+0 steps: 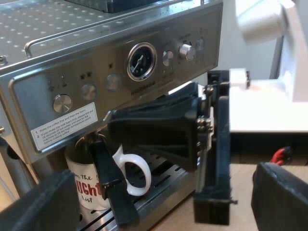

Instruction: Place mug into machine

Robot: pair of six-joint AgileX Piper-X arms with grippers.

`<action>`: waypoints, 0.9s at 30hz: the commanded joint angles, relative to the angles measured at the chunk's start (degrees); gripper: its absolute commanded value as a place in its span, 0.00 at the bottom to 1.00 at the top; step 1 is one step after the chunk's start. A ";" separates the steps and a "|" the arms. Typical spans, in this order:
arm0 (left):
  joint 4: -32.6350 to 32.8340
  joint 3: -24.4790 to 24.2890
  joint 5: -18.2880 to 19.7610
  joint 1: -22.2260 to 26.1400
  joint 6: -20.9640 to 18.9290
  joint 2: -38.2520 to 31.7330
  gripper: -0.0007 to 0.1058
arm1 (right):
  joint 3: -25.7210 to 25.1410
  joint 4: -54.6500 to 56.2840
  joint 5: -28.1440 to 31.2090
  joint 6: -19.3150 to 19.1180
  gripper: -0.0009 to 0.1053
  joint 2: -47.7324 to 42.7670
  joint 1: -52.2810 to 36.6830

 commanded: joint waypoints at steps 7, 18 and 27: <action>-1.13 0.04 -0.64 -0.31 -0.12 0.08 0.75 | -1.06 -1.74 2.54 -0.97 0.01 0.81 -0.06; -1.13 0.04 -0.64 -0.31 -0.12 0.08 0.75 | -1.06 -2.11 5.48 -0.97 0.01 0.81 -1.71; -1.13 0.04 -0.64 -0.31 -0.12 0.08 0.75 | -1.06 -2.19 11.95 -0.56 0.01 0.81 -3.79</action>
